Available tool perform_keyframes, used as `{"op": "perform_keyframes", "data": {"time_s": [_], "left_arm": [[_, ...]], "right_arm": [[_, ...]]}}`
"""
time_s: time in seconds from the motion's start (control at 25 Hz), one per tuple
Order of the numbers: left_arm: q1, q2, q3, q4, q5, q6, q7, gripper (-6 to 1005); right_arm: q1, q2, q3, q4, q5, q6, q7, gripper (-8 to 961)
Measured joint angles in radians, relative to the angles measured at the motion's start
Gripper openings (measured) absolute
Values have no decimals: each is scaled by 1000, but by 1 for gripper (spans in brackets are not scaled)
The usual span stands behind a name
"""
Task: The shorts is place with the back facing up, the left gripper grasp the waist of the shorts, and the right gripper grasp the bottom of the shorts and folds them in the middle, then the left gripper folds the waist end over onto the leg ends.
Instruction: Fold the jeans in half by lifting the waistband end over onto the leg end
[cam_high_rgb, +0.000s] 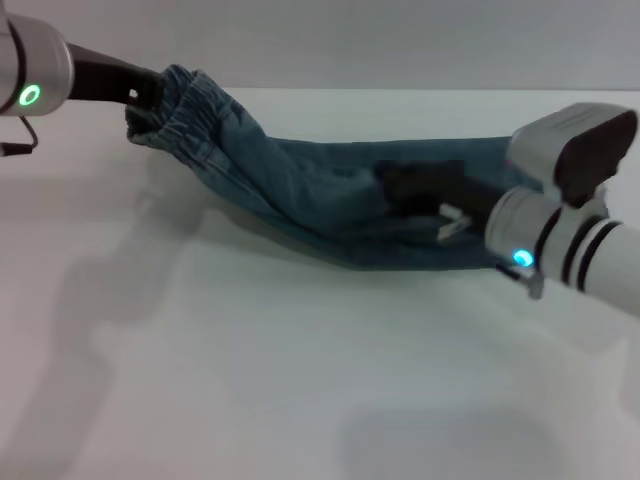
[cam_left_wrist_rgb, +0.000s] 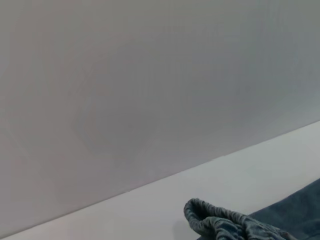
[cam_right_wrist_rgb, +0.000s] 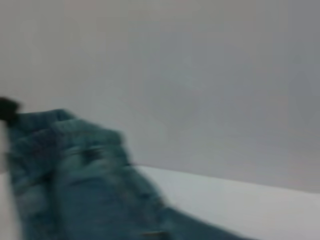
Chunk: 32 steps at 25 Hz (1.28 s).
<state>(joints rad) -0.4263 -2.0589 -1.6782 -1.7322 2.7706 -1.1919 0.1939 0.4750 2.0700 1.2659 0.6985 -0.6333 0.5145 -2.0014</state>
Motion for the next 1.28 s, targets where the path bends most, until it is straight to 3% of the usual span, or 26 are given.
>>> {"op": "perform_keyframes", "data": {"time_s": [0.16,0.32,0.64,0.88,1.28], "left_arm": [[14,0,0,-33,-3,-12,3,5],[16,1,1,-47,-3,-18,5,5],[16,-2,44,-112,-5,-19,-2,6],[17,-2,82,-179,-11,-20,-15,6],[18,-3,128,-244,-58,-13,-31,5]], "right_arm": [[13,-1,96,-30,-28,-33,-24,-1],[-4,2,118,-15,-39,-39,-24,-1],[-33,15,8,20,-4,-40,-12,1],[-35,15,-1,22,-2,-58,-12,5],[23,16,-78,22,26,-59,-10,10]]}}
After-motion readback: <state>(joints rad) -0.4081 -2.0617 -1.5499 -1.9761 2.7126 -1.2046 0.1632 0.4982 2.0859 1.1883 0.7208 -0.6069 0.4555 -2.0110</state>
